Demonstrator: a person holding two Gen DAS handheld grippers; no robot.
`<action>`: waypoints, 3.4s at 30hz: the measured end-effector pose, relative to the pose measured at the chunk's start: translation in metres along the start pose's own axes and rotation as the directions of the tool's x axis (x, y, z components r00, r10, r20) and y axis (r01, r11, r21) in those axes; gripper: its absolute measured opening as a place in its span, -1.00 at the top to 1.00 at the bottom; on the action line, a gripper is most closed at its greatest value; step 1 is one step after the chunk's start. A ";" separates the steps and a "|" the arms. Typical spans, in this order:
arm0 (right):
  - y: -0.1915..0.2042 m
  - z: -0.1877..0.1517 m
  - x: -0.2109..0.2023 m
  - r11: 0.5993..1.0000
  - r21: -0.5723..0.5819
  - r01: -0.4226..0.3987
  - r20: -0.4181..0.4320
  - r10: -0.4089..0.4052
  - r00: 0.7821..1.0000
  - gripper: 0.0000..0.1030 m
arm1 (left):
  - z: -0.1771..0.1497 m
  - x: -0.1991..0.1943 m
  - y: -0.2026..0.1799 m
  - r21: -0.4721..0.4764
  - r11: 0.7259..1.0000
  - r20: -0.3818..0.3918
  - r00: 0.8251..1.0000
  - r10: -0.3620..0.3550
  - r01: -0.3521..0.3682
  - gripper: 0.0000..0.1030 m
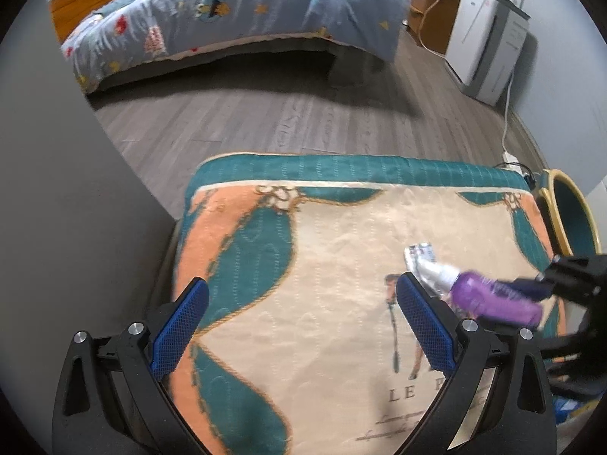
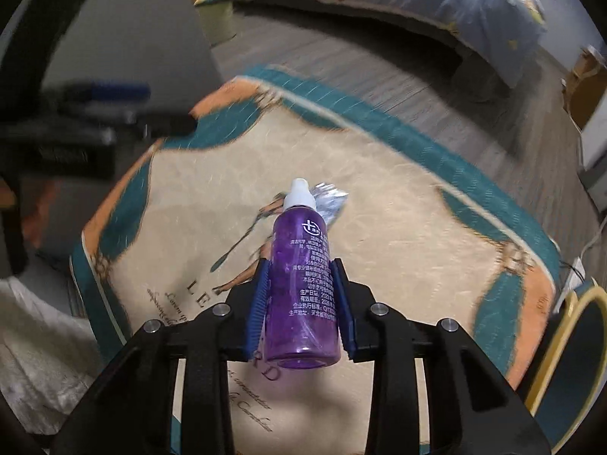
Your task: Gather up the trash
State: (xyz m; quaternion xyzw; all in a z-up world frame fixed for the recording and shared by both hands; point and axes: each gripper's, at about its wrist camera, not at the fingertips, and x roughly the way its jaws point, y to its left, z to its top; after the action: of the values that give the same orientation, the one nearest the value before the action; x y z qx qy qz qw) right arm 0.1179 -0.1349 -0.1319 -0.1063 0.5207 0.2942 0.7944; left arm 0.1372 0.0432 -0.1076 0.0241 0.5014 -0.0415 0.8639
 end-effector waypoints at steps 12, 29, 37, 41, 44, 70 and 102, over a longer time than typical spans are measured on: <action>-0.078 -0.008 -0.025 0.970 0.213 0.120 0.063 -0.136 0.989 0.38 | -0.010 0.053 -0.062 0.046 0.997 -0.076 0.995 -0.058 0.061 -0.88; -0.091 -0.018 -0.014 0.964 0.223 0.145 0.027 -0.155 0.988 0.38 | -0.009 0.091 -0.098 0.130 0.985 -0.106 0.990 -0.098 0.111 0.40; -0.089 -0.023 -0.036 0.964 0.219 0.149 0.047 -0.163 0.985 0.38 | 0.000 0.073 -0.108 0.163 0.979 -0.062 0.992 -0.113 0.121 0.40; -0.093 -0.033 -0.057 0.960 0.219 0.175 0.055 -0.191 0.980 0.38 | 0.005 0.057 -0.130 0.185 0.970 -0.048 0.987 -0.153 0.159 0.40; -0.106 -0.043 -0.076 0.948 0.246 0.202 0.067 -0.224 0.972 0.38 | 0.010 0.042 -0.151 0.212 0.958 -0.026 0.981 -0.194 0.195 0.40; -0.282 -0.195 -0.146 0.606 0.755 0.249 0.000 -0.380 0.925 0.38 | 0.016 0.000 -0.390 0.544 0.755 -0.092 0.921 -0.379 0.365 0.39; -0.199 -0.218 -0.238 0.564 0.747 0.352 -0.012 -0.519 0.855 -0.89 | 0.018 -0.084 -0.317 0.461 0.836 0.131 0.909 -0.395 0.297 -0.90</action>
State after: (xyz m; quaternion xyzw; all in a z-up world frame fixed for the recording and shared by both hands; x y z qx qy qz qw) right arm -0.0022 -0.4833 -0.0425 0.1227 0.4638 -0.1336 0.8672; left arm 0.0807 -0.2703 -0.0260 0.1179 0.3764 -0.3100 0.8651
